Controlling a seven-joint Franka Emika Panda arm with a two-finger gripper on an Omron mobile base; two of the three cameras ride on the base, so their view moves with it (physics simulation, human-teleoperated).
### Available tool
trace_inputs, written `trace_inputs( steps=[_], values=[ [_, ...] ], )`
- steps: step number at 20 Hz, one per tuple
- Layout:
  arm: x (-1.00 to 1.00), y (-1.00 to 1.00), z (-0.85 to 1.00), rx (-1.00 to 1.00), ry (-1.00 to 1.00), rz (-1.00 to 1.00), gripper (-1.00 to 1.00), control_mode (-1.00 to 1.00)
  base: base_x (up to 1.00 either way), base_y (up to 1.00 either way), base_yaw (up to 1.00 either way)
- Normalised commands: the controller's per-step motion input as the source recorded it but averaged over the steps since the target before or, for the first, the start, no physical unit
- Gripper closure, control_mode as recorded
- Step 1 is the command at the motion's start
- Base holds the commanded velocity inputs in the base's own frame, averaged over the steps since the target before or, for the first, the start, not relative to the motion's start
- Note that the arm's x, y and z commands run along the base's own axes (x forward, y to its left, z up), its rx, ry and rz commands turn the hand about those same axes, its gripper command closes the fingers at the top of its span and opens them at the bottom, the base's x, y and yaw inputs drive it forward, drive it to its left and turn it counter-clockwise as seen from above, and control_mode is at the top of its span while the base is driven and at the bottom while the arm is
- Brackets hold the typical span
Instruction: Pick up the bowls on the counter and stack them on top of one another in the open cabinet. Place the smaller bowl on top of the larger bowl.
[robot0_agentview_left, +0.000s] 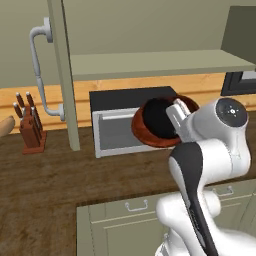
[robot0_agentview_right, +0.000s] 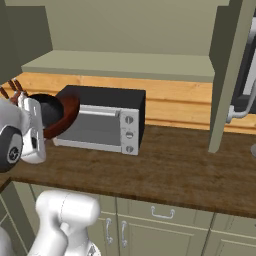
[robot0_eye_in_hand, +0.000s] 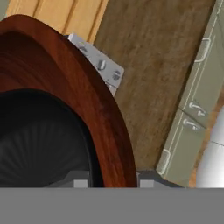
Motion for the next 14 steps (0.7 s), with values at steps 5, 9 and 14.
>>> trace_inputs(
  steps=[5, 9, 14],
  values=[
    [-0.68, -0.32, 0.98, 0.18, -0.14, -0.27, 1.00, -1.00, 0.00, 0.00, 0.00],
    [-0.39, -0.23, 0.94, 0.16, -0.14, -0.19, 1.00, -1.00, 0.00, 0.00, 0.00],
    [0.04, -0.31, 0.58, 0.10, -0.15, -0.03, 1.00, -1.00, 0.00, 0.00, 0.00]
  ],
)
